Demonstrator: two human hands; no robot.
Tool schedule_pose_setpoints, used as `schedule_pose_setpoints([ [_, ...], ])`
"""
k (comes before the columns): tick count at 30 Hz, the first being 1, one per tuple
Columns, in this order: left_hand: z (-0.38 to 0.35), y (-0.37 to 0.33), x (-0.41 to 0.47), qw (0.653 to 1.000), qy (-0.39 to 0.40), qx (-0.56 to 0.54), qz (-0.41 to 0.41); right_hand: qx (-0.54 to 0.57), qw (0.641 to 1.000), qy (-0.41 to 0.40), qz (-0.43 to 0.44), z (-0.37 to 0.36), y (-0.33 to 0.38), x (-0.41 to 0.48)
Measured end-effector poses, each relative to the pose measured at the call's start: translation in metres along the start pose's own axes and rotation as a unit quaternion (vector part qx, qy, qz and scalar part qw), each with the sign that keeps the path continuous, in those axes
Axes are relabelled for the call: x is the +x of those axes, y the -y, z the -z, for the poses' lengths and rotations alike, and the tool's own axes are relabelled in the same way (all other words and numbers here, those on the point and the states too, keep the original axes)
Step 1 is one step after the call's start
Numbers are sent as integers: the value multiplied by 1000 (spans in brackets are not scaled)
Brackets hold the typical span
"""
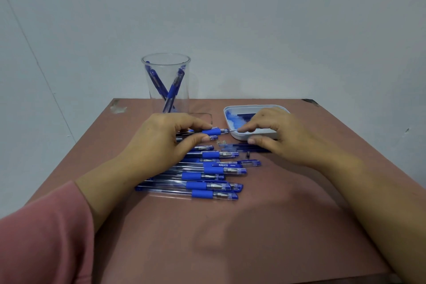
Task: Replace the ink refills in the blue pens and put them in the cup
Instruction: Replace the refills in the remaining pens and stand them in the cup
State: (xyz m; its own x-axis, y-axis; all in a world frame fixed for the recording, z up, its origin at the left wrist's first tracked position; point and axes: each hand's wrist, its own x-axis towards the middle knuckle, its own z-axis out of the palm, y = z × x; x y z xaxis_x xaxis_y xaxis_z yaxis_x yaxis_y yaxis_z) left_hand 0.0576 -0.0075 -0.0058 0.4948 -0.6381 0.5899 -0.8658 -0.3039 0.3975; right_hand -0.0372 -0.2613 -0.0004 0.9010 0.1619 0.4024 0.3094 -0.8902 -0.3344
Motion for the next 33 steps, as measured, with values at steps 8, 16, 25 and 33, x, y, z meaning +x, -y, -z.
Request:
schedule_pose_setpoints([
  [8,0,0,0,1000,7,1,-3,-62,992,102,-27,0,1,-2],
  [16,-1,0,-1,1000,6,0,3,-46,998,46,-22,4,4,-3],
  [25,1,-1,-1,1000,7,9,8,-59,992,103,-30,1,14,-1],
  [33,1,-3,-1,1000,10,4,5,-71,988,129,-48,-1,16,5],
])
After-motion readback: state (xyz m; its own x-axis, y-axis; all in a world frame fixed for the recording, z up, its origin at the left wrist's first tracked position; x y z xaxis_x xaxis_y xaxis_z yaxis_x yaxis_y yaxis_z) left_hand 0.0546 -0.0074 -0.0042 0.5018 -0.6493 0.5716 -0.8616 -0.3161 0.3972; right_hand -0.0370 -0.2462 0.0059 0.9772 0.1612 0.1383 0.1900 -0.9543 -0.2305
